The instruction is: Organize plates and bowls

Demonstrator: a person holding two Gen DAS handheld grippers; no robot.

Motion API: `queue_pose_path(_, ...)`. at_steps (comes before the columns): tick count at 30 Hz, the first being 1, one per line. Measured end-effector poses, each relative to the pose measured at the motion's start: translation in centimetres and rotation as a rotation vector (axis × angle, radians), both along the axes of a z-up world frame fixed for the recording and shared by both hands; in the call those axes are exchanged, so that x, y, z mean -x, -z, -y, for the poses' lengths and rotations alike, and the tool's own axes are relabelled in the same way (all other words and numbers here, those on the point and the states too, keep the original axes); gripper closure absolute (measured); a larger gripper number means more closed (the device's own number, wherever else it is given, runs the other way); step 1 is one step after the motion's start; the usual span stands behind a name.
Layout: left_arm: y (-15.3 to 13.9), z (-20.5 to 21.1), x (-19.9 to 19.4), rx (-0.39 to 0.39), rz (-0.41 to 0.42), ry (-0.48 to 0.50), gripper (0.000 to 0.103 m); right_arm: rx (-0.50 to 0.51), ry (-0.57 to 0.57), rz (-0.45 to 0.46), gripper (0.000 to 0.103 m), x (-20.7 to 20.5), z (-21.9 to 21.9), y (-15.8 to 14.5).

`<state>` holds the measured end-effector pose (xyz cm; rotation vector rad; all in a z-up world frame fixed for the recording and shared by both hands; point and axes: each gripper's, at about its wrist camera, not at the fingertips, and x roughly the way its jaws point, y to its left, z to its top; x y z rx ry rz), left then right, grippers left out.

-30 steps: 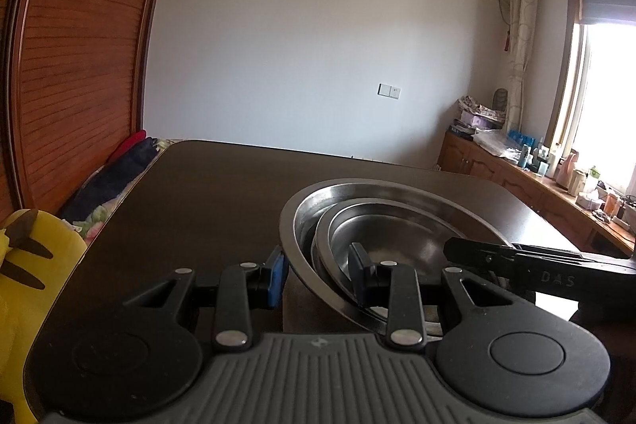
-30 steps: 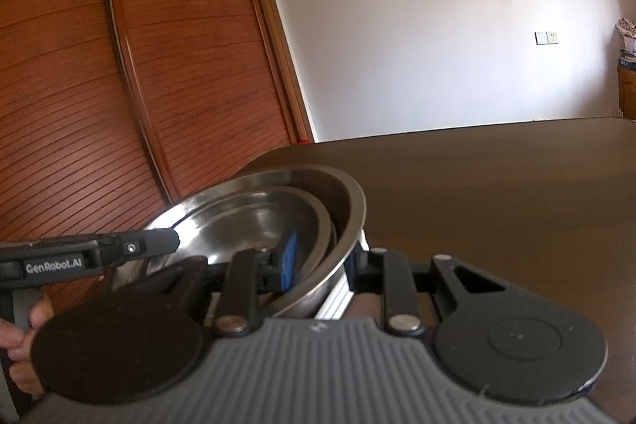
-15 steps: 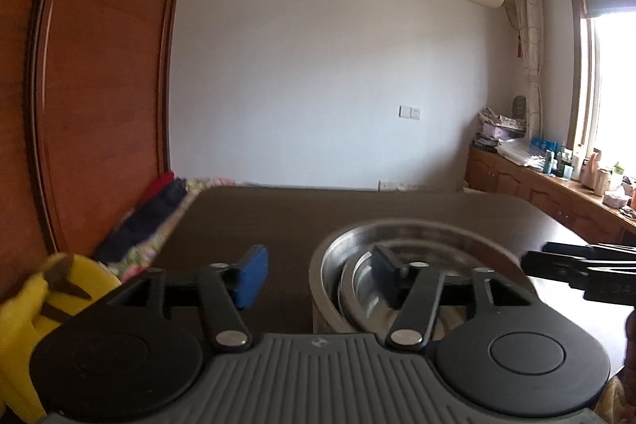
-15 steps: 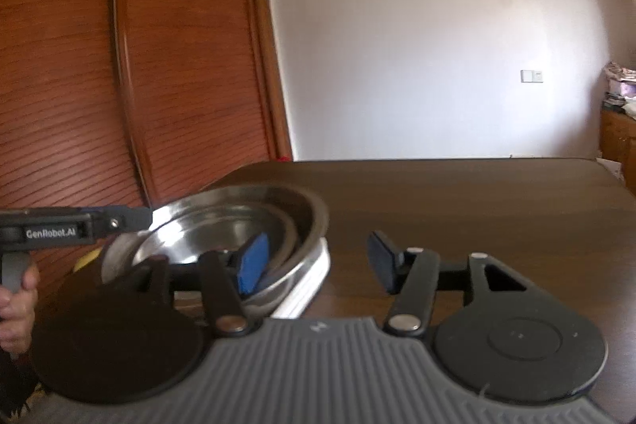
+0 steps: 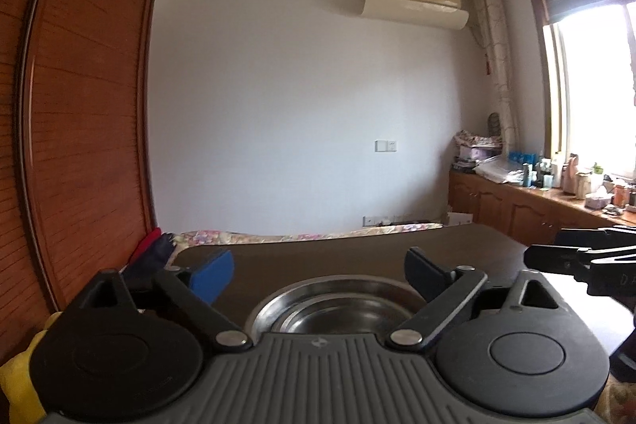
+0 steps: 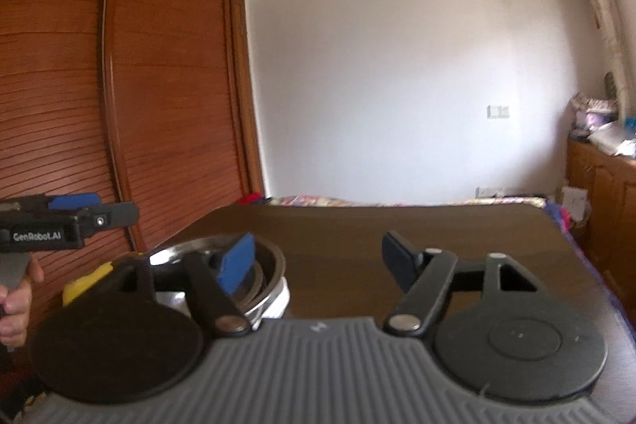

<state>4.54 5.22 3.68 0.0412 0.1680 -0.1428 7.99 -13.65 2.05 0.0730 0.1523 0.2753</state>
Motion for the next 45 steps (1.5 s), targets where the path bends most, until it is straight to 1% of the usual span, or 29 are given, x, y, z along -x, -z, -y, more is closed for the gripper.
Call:
queue_pose_path(2, -0.3, 0.6, 0.7, 0.009, 0.011, 0.013, 0.000, -0.002, 0.008, 0.004, 0.027, 0.5, 0.1, -0.2)
queue_pose_path(4, -0.5, 1.1, 1.3, 0.010, 0.020, 0.016, 0.000, -0.008, 0.016, 0.017, 0.018, 0.8, 0.3, -0.5)
queue_pose_path(5, -0.6, 1.4, 1.5, 0.003, 0.021, 0.015, 0.000, -0.003, 0.020, 0.026, 0.017, 0.9, 0.1, -0.8)
queue_pose_path(6, -0.7, 1.5, 1.6, -0.001, 0.020, 0.008, 0.000, 0.002, 0.025, 0.034, 0.013, 1.1, 0.1, -1.0)
queue_pose_path(7, -0.7, 1.7, 1.8, -0.006, 0.022, -0.001, 0.000, 0.010, 0.031, 0.042, 0.005, 1.3, 0.1, -1.2)
queue_pose_path(8, -0.7, 1.9, 2.0, -0.011, 0.027, -0.007, 0.000, 0.013, 0.039, 0.052, 0.001, 1.4, 0.1, -1.4)
queue_pose_path(9, -0.8, 2.1, 2.1, -0.018, 0.031, -0.015, 0.000, 0.014, 0.047, 0.064, 0.000, 1.6, 0.1, -1.6)
queue_pose_path(14, -0.8, 2.9, 2.4, -0.054, 0.018, -0.047, 0.000, 0.030, 0.099, 0.095, 0.000, 2.5, 0.6, -2.0)
queue_pose_path(16, -0.6, 3.1, 2.7, -0.060, 0.018, -0.065, 0.000, 0.035, 0.121, 0.091, 0.000, 2.8, 0.6, -1.8)
queue_pose_path(22, 0.4, 3.2, 3.7, -0.036, -0.002, -0.073, 0.000, 0.041, 0.173, 0.060, 0.000, 3.4, 0.7, -1.1)
queue_pose_path(25, 1.2, 3.3, 4.1, -0.046, -0.012, -0.059, 0.000, 0.089, 0.206, 0.061, 0.000, 3.9, 0.1, -0.3)
queue_pose_path(29, 2.2, 3.2, 4.3, -0.054, -0.026, -0.067, 0.000, 0.120, 0.240, 0.072, 0.000, 4.4, -0.4, 0.9)
queue_pose_path(33, 2.8, 3.2, 4.7, -0.063, -0.041, -0.069, 0.000, 0.089, 0.226, 0.046, 0.000, 4.3, -0.2, 1.8)
queue_pose_path(38, 3.4, 3.3, 5.0, -0.066, -0.049, -0.079, 0.000, 0.067, 0.242, 0.031, 0.000, 4.0, 0.5, 2.4)
queue_pose_path(45, 3.3, 3.5, 4.9, -0.066, -0.049, -0.087, 0.000, 0.051, 0.270, 0.010, 0.000, 3.8, 0.9, 2.9)
